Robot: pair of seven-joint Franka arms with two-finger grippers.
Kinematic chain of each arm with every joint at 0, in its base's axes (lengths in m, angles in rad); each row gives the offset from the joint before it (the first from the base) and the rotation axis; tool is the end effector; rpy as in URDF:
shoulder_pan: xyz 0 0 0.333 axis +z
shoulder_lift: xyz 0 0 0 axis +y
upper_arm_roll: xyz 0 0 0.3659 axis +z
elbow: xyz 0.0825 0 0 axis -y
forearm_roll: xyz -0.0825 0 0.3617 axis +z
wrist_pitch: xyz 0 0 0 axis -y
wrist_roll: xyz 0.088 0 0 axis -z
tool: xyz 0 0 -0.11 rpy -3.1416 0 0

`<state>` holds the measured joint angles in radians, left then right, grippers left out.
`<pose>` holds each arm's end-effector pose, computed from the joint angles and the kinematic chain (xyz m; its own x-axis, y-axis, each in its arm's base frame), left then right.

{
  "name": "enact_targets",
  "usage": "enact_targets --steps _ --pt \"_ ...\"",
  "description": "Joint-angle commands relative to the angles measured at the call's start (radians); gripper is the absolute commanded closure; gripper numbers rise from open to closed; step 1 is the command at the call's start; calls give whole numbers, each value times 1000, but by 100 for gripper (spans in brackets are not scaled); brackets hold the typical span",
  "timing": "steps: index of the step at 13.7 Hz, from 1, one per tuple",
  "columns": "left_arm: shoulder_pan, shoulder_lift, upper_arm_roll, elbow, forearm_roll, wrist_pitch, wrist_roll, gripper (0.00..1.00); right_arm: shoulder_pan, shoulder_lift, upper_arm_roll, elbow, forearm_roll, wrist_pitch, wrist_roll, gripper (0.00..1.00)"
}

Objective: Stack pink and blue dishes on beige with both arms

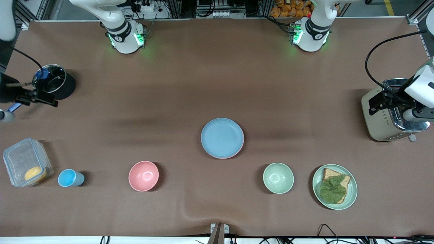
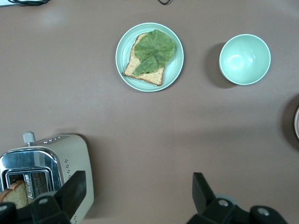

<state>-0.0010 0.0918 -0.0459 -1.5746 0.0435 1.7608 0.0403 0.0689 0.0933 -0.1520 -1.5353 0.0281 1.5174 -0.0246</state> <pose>0.5812 -0.0219 0.6363 0.9912 -0.0945 0.0926 -0.0908 -0.9949 -0.0428 0.5557 -0.0385 0.6326 0.9923 -0.0574 -0.1095 -0.0595 -0.9981 -0.0166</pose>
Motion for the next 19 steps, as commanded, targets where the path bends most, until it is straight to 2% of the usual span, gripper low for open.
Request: enact_targets --steps 1,4,19 --pt "-4 -17 8 -13 -17 0 10 0 -29 -58 49 -33 -22 -13 -1 0" --pt "-4 -17 8 -13 -17 0 12 0 -73 -64 112 -25 -25 -16 -1 0" --pt "-4 -17 6 -13 -17 0 10 0 -70 -50 134 -16 -31 -17 5 0"
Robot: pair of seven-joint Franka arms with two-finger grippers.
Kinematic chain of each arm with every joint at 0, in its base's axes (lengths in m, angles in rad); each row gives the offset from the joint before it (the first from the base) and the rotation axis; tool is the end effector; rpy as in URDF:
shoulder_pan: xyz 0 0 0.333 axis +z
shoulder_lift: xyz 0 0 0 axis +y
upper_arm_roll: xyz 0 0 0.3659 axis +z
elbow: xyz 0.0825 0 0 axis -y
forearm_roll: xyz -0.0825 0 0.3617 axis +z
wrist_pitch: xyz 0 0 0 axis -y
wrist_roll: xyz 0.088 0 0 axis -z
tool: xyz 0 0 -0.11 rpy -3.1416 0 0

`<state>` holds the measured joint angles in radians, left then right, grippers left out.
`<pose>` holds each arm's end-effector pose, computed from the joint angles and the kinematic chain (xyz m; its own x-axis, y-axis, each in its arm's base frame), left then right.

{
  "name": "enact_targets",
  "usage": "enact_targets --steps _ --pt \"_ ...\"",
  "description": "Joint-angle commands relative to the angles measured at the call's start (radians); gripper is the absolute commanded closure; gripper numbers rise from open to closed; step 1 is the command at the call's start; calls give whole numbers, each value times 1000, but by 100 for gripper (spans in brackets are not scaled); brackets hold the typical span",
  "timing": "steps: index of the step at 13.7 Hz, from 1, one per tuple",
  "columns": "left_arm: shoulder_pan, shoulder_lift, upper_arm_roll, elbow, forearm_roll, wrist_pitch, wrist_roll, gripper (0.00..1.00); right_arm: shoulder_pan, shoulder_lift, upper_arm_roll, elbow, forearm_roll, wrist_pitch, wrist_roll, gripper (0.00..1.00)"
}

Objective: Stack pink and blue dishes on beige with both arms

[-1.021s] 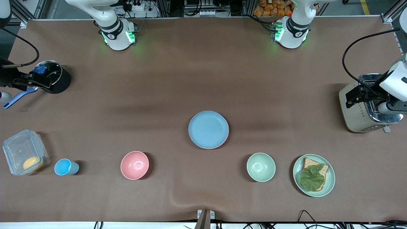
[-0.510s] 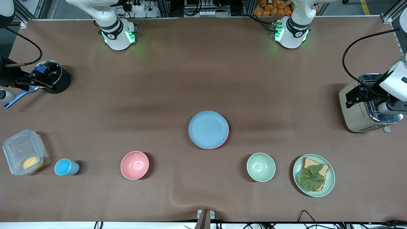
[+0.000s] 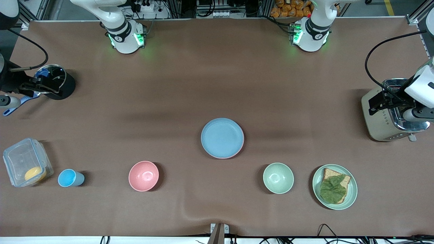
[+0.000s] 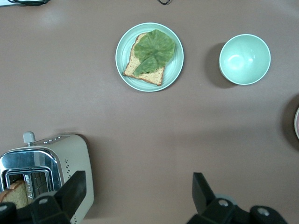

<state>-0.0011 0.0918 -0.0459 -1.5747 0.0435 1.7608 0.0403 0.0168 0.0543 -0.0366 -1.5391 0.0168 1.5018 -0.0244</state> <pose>0.5812 -0.0220 0.6363 0.9912 -0.0946 0.0925 -0.0909 -0.9949 -0.0428 0.5432 -0.0082 0.6506 0.9958 0.0057 -0.0910 0.0042 -0.9998 -0.0170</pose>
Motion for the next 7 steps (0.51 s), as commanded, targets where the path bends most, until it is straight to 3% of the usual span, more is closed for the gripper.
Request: enact_targets --steps 1,7 --pt "-4 -15 7 -11 -17 0 12 0 -20 -11 18 -12 -20 -2 4 0" --pt "-3 -14 8 -8 -19 0 7 0 -18 -13 18 -12 -20 -2 6 0"
